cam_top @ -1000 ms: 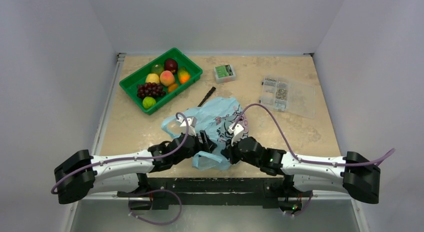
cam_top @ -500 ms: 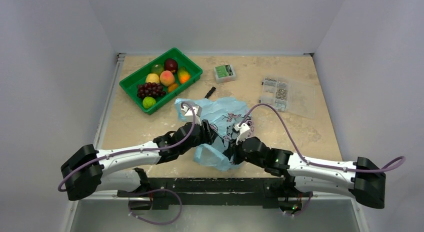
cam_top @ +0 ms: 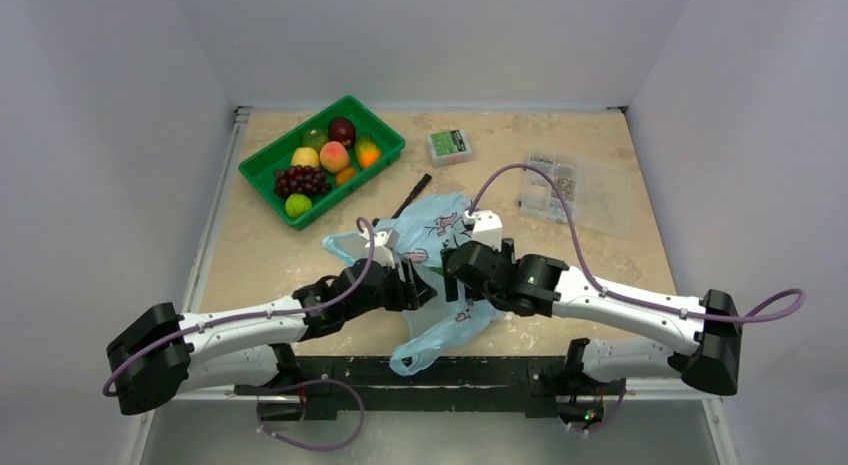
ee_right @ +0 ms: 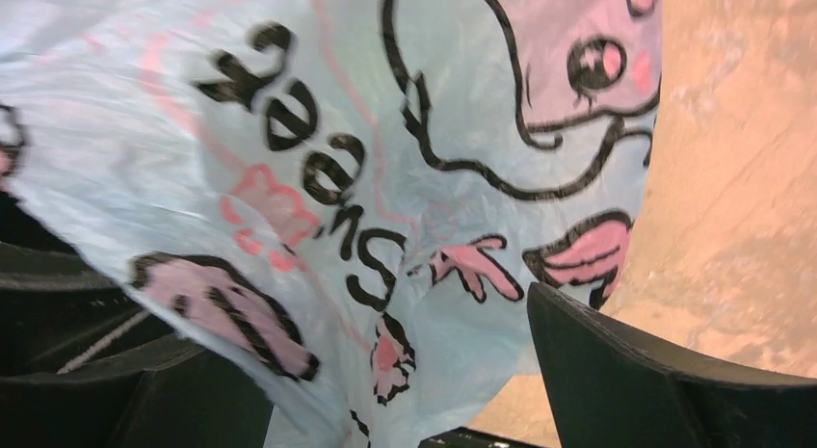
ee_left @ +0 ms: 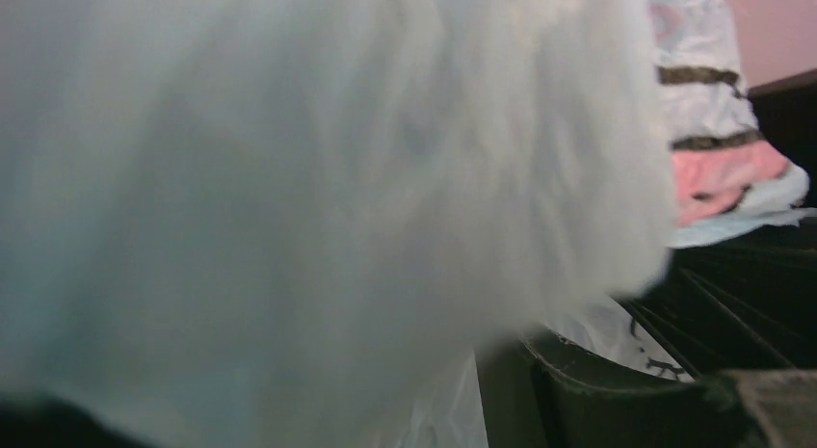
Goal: Take the fake fruits out of the plastic bag
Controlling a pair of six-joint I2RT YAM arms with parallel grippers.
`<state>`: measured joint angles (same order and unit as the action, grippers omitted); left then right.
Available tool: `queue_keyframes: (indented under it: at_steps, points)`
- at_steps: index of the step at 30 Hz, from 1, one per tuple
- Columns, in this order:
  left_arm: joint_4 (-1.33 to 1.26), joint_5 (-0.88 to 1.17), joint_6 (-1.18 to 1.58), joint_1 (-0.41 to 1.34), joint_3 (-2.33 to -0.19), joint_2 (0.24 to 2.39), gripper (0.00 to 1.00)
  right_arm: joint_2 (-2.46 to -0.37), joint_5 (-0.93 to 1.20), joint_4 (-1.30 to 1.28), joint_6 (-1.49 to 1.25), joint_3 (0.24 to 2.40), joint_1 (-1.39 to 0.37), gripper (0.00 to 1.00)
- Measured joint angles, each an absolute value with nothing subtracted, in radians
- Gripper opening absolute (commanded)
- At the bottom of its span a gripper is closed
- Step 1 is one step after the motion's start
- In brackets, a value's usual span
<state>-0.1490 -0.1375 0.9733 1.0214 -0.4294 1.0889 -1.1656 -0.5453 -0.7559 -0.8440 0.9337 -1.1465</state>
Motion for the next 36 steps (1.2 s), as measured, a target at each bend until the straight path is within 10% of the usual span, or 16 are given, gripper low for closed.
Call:
queue_keyframes:
  at_steps: [7, 15, 36]
  points:
    - [-0.15, -0.107, 0.987, 1.022, -0.429, 1.0, 0.65, -1.265, -0.606, -0.743, -0.628, 1.066, -1.147, 0.81]
    - [-0.142, -0.158, 0.984, 1.022, -0.43, 0.991, 0.71, -1.293, -0.678, -0.464, -0.355, 0.971, -1.147, 0.01]
    - [-0.121, -0.295, 0.931, 1.022, -0.469, 1.031, 0.61, -0.941, 0.014, 0.015, -0.084, 0.692, -1.038, 0.0]
